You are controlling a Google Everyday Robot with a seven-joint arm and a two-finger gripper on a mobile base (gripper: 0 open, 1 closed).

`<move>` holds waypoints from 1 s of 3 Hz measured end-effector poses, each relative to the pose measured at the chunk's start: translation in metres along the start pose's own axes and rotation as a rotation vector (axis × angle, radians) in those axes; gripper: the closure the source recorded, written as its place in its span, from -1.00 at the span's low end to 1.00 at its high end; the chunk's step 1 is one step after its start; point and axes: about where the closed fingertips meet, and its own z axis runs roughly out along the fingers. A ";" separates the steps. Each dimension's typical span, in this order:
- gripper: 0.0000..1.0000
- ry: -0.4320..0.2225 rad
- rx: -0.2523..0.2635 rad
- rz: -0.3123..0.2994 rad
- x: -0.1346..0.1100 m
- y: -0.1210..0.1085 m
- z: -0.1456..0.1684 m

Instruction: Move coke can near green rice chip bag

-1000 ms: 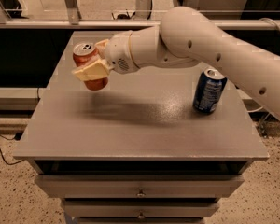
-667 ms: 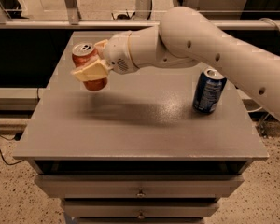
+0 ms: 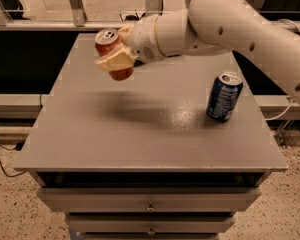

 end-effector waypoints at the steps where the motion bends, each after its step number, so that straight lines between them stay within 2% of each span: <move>1: 1.00 0.038 0.070 -0.047 0.005 -0.047 -0.031; 2: 1.00 0.063 0.151 -0.051 0.029 -0.103 -0.064; 3: 1.00 0.063 0.234 -0.016 0.060 -0.144 -0.092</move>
Offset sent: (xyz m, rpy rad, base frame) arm 0.1174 -0.1536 0.0279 -0.0641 -0.1132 -0.2149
